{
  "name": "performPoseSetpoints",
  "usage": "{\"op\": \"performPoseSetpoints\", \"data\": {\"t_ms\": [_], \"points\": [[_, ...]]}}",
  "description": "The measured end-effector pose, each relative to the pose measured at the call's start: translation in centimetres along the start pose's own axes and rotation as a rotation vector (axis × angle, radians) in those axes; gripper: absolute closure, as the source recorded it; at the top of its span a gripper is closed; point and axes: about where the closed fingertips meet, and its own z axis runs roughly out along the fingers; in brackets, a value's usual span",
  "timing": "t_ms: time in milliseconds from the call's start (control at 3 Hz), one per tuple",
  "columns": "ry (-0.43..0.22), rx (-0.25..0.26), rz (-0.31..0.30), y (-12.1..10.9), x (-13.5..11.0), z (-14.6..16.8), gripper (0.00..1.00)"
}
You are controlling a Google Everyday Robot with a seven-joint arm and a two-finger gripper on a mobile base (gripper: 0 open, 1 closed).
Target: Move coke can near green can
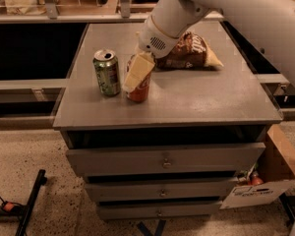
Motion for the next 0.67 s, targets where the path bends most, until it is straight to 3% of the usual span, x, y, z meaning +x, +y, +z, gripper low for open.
{"op": "performPoseSetpoints", "data": {"t_ms": [333,667], "points": [[0.055,0.006,0.102,-0.47,0.29,0.30,0.00],[0.055,0.006,0.102,-0.47,0.29,0.30,0.00]]}}
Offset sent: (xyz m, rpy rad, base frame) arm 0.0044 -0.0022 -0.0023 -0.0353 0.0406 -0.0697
